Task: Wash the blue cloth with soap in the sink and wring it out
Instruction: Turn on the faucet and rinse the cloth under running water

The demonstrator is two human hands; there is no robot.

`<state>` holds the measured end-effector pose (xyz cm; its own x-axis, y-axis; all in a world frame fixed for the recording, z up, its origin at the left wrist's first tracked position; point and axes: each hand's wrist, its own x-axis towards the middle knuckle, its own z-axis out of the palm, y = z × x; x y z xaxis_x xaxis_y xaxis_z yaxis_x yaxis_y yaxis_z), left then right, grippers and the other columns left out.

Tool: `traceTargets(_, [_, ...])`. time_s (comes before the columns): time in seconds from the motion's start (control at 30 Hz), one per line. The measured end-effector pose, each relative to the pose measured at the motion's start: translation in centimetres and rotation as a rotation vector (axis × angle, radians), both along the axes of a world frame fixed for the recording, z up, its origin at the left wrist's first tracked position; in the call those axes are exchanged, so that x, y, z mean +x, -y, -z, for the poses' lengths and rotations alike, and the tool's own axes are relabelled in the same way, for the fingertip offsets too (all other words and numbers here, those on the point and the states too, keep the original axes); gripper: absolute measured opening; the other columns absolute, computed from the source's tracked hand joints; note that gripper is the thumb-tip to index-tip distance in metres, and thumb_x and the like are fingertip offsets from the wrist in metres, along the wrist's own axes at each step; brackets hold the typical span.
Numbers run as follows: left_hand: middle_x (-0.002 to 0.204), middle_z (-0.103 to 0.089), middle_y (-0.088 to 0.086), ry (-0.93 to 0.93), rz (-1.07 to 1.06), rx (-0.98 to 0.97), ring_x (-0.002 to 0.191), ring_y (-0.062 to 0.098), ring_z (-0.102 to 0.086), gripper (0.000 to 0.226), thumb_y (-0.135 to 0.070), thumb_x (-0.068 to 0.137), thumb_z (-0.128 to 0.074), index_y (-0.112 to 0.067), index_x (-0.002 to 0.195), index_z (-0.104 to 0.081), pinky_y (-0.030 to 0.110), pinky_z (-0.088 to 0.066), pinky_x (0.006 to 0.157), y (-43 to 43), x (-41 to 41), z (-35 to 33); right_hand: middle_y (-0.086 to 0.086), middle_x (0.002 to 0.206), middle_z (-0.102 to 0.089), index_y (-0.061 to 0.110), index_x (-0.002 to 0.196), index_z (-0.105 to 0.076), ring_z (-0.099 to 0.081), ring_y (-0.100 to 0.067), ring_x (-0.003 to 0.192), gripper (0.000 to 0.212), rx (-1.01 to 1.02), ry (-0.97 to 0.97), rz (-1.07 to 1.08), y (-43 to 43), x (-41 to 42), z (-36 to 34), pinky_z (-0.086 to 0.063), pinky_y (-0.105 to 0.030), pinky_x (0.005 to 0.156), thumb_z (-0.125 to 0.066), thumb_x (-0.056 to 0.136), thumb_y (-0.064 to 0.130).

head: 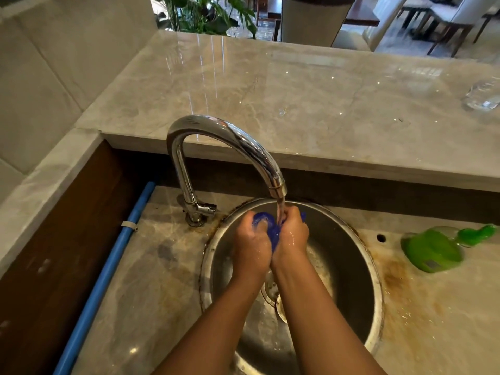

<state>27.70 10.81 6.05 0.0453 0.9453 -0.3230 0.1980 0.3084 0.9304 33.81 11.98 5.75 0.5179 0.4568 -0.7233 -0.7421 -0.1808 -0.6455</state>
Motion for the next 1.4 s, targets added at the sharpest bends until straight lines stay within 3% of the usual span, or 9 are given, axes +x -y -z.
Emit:
traceTargets(0.13, [0.119, -0.059, -0.002, 0.041, 0.013, -0.057, 0.095, 0.009, -0.058, 0.025, -0.023, 0.105, -0.043, -0.027, 0.128, -0.051, 0.018, -0.043, 0.069, -0.3, -0.6, 0.0, -0.001, 0.066, -0.062, 0.012, 0.089, -0.063, -0.061, -0.016, 0.061, 0.017, 0.128, -0.151, 0.008, 0.9, 0.3, 0.3, -0.054, -0.030, 0.065, -0.064, 0.094, 0.029])
traceTargets(0.23, [0.115, -0.060, -0.005, 0.035, 0.045, -0.031, 0.099, 0.014, -0.059, 0.021, -0.029, 0.104, -0.042, -0.029, 0.121, -0.054, 0.033, -0.047, 0.086, -1.1, -1.9, 0.0, -0.014, 0.104, -0.074, 0.010, 0.114, -0.063, -0.072, -0.028, 0.095, 0.025, 0.223, -0.182, -0.090, 2.0, 1.1, 0.5, -0.059, -0.044, 0.085, -0.063, 0.095, 0.026])
traceTargets(0.37, [0.102, -0.066, -0.002, -0.015, 0.071, 0.048, 0.094, 0.018, -0.064, 0.022, -0.034, 0.103, -0.044, -0.025, 0.112, -0.062, 0.047, -0.053, 0.093, -1.9, -2.8, -0.8, -0.018, 0.115, -0.073, 0.007, 0.128, -0.058, -0.073, -0.031, 0.100, 0.037, 0.253, -0.169, -0.280, 4.3, 2.2, 0.3, -0.061, -0.042, 0.077, -0.065, 0.093, 0.016])
traceTargets(0.57, [0.108, -0.069, 0.001, 0.183, 0.051, -0.107, 0.099, 0.023, -0.067, 0.020, -0.035, 0.102, -0.047, -0.027, 0.112, -0.063, 0.050, -0.056, 0.093, -1.9, -3.0, -1.4, -0.019, 0.122, -0.070, 0.009, 0.131, -0.057, -0.069, -0.037, 0.110, 0.053, 0.260, -0.256, -0.265, 6.9, 2.3, 1.8, -0.051, -0.054, 0.099, -0.073, 0.081, 0.019])
traceTargets(0.87, [0.107, -0.074, 0.009, 0.558, 0.238, -0.224, 0.095, 0.023, -0.073, 0.028, 0.000, 0.094, -0.057, -0.012, 0.119, -0.062, 0.034, -0.060, 0.079, -1.6, -3.4, -1.4, -0.021, 0.129, -0.065, 0.011, 0.141, -0.052, -0.068, -0.035, 0.110, 0.073, 0.370, -0.308, -0.438, 5.9, 4.0, 2.7, -0.044, -0.051, 0.105, -0.061, 0.084, 0.057])
traceTargets(1.0, [0.120, -0.071, 0.013, 0.565, 0.319, -0.273, 0.107, 0.029, -0.070, 0.038, 0.000, 0.093, -0.058, -0.010, 0.129, -0.058, 0.041, -0.058, 0.091, -1.7, -4.2, -1.4, -0.023, 0.139, -0.057, 0.010, 0.134, -0.062, -0.061, -0.041, 0.121, 0.079, 0.441, -0.461, -0.531, 5.5, 4.0, 2.2, -0.049, -0.056, 0.102, -0.081, 0.071, 0.053])
traceTargets(1.2, [0.130, -0.060, 0.002, 0.017, 0.112, -0.161, 0.114, 0.025, -0.061, 0.041, -0.028, 0.099, -0.055, -0.025, 0.139, -0.051, 0.048, -0.054, 0.096, -2.7, -4.9, -0.5, -0.012, 0.109, -0.074, 0.011, 0.123, -0.062, -0.074, -0.025, 0.089, 0.029, 0.059, 0.227, -0.598, 4.5, 4.2, 2.1, -0.059, -0.035, 0.071, -0.064, 0.094, 0.019])
traceTargets(1.3, [0.116, -0.062, -0.003, -0.051, 0.118, -0.094, 0.102, 0.018, -0.063, 0.037, -0.035, 0.104, -0.044, -0.024, 0.139, -0.051, 0.048, -0.053, 0.097, -1.9, -4.1, -0.6, 0.000, 0.116, -0.065, 0.017, 0.125, -0.055, -0.065, -0.015, 0.096, 0.033, -0.141, 0.567, -0.624, 4.5, 3.3, 1.7, -0.052, -0.026, 0.074, -0.066, 0.094, 0.020])
traceTargets(1.4, [0.144, -0.052, 0.001, -0.227, 0.247, 0.054, 0.125, 0.022, -0.055, 0.051, -0.038, 0.103, -0.043, -0.030, 0.152, -0.032, 0.049, -0.046, 0.106, -1.1, -3.2, -0.4, 0.000, 0.123, -0.062, 0.017, 0.124, -0.058, -0.060, -0.011, 0.103, 0.031, -0.067, 0.660, -0.636, 5.4, 2.2, 0.6, -0.048, -0.023, 0.077, -0.064, 0.095, 0.026])
